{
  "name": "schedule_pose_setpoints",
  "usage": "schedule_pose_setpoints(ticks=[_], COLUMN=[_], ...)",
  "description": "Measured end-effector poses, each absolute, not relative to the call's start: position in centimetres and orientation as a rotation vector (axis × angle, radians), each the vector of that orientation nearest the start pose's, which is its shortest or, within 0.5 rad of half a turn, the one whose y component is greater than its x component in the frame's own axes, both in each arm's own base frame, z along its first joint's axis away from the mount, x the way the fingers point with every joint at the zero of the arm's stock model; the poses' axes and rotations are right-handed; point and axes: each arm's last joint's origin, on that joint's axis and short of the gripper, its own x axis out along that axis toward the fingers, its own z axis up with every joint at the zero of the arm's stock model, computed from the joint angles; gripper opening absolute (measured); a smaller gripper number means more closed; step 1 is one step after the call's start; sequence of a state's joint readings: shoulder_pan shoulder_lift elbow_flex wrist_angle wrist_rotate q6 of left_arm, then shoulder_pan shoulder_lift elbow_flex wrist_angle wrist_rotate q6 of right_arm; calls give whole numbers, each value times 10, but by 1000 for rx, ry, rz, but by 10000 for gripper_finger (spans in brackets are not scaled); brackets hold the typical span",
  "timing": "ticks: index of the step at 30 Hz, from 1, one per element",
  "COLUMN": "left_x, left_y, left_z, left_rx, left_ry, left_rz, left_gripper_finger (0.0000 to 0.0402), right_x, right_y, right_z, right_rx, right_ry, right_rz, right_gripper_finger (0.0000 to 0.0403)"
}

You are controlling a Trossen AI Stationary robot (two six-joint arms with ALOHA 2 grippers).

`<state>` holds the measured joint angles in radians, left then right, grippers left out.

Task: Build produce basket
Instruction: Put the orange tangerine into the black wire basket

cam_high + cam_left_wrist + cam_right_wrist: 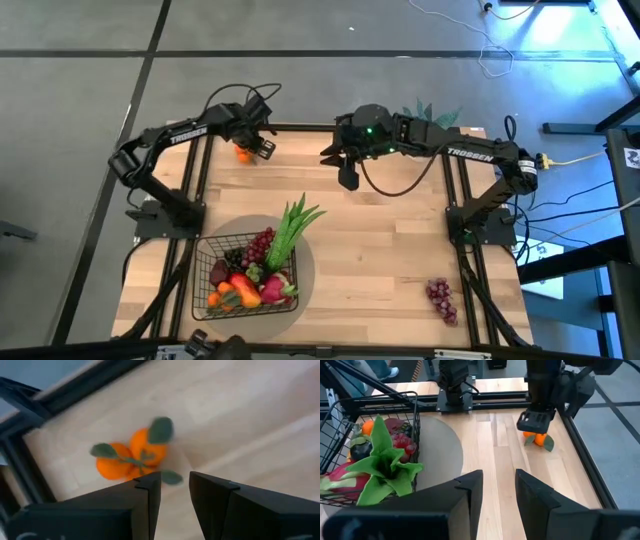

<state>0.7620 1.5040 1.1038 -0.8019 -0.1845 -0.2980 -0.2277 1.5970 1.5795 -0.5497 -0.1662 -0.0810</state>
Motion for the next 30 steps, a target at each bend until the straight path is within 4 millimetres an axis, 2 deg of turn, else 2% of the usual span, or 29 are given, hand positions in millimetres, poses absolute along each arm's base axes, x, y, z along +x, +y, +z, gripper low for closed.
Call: schedule_pose_setpoints(ticks=[9, 15, 23, 27, 30], left_x=[211, 212, 215, 216, 216], left_y=[212, 216, 219, 219, 219], left_z=[213, 207, 201, 199, 199], left_rx=[-536, -458, -431, -422, -421], left_ry=[1163, 1197, 1227, 1241, 1249], left_rz=[1069, 1113, 1076, 1046, 1038], left_gripper_finger=[90, 90, 89, 76, 51], right_x=[346, 346, 346, 346, 346], right_y=[-77, -78, -78, -78, -78], right_z=[371, 372, 372, 372, 372], right_rx=[32, 45, 44, 44, 44], right_ry=[560, 550, 551, 551, 551], right_rz=[-69, -74, -89, -89, -89], right_gripper_finger=[102, 102, 102, 102, 102])
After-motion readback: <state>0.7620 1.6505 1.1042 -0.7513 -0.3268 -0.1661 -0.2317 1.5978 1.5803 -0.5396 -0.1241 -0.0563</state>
